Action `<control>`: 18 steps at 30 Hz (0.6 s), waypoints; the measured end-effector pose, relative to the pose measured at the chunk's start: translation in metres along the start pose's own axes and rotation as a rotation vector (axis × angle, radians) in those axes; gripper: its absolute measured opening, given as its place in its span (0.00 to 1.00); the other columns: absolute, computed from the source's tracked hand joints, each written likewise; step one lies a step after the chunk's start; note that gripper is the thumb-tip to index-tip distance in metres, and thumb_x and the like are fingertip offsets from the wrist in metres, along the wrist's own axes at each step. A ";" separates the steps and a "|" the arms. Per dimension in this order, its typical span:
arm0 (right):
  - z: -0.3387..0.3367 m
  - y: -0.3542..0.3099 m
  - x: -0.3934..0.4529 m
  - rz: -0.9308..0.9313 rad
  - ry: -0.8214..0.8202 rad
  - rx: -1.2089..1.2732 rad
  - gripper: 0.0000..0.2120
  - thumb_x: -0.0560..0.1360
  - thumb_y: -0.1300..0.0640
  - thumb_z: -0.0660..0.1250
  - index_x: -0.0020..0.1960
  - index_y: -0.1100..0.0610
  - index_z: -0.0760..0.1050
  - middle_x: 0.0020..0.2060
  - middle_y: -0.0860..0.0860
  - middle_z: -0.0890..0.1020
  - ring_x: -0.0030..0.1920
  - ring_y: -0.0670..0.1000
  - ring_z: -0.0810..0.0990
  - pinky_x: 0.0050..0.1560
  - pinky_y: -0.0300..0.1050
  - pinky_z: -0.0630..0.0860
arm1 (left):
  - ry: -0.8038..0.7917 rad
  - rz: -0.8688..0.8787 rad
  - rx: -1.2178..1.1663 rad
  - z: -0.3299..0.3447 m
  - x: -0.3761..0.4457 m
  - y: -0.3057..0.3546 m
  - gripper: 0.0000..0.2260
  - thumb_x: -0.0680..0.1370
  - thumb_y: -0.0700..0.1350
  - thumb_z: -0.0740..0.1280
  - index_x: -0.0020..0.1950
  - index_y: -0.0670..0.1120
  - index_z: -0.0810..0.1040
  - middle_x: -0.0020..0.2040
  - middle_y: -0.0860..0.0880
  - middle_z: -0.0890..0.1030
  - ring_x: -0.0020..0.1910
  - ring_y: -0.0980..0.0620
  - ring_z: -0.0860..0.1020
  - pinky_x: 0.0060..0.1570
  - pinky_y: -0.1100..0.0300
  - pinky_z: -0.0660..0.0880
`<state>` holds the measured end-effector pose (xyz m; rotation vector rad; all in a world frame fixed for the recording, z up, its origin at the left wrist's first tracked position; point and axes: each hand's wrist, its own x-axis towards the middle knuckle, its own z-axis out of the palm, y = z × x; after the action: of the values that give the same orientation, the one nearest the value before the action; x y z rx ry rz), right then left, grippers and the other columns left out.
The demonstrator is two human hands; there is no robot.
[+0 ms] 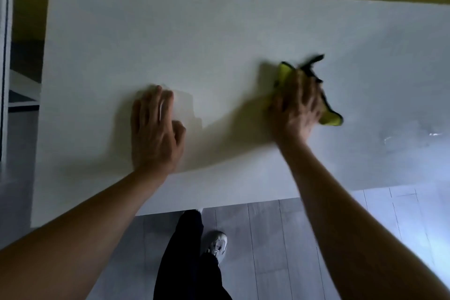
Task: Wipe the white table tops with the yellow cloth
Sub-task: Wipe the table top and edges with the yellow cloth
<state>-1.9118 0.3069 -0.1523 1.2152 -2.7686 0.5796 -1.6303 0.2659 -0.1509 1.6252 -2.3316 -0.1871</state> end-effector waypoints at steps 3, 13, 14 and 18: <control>0.020 -0.073 -0.039 -0.289 -0.014 0.188 0.26 0.79 0.47 0.63 0.75 0.55 0.71 0.73 0.61 0.70 0.74 0.64 0.66 0.75 0.58 0.60 | -0.005 0.012 -0.010 0.002 -0.001 -0.002 0.28 0.82 0.46 0.55 0.82 0.41 0.64 0.83 0.40 0.62 0.83 0.38 0.59 0.83 0.43 0.51; 0.024 -0.083 -0.019 -0.348 -0.056 0.247 0.23 0.80 0.44 0.64 0.73 0.51 0.74 0.72 0.57 0.72 0.74 0.60 0.68 0.74 0.54 0.63 | -0.053 -0.017 -0.004 -0.005 -0.001 -0.001 0.29 0.82 0.45 0.55 0.84 0.42 0.60 0.84 0.41 0.61 0.83 0.40 0.59 0.82 0.43 0.52; 0.021 -0.067 0.000 -0.258 -0.015 0.206 0.23 0.81 0.43 0.63 0.73 0.51 0.73 0.71 0.56 0.73 0.72 0.60 0.70 0.73 0.54 0.64 | -0.063 -0.020 0.005 -0.006 -0.001 0.000 0.29 0.82 0.45 0.55 0.84 0.42 0.59 0.84 0.42 0.60 0.83 0.40 0.58 0.82 0.43 0.52; 0.003 0.004 0.071 0.042 0.019 -0.011 0.26 0.82 0.40 0.53 0.76 0.49 0.66 0.74 0.54 0.70 0.74 0.57 0.66 0.74 0.53 0.60 | -0.107 -0.036 0.030 -0.005 0.000 0.000 0.29 0.83 0.47 0.53 0.85 0.43 0.57 0.85 0.43 0.56 0.84 0.41 0.56 0.83 0.45 0.49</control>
<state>-1.9627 0.2589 -0.1420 1.1451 -2.7841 0.5756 -1.6290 0.2658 -0.1461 1.7122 -2.3950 -0.2540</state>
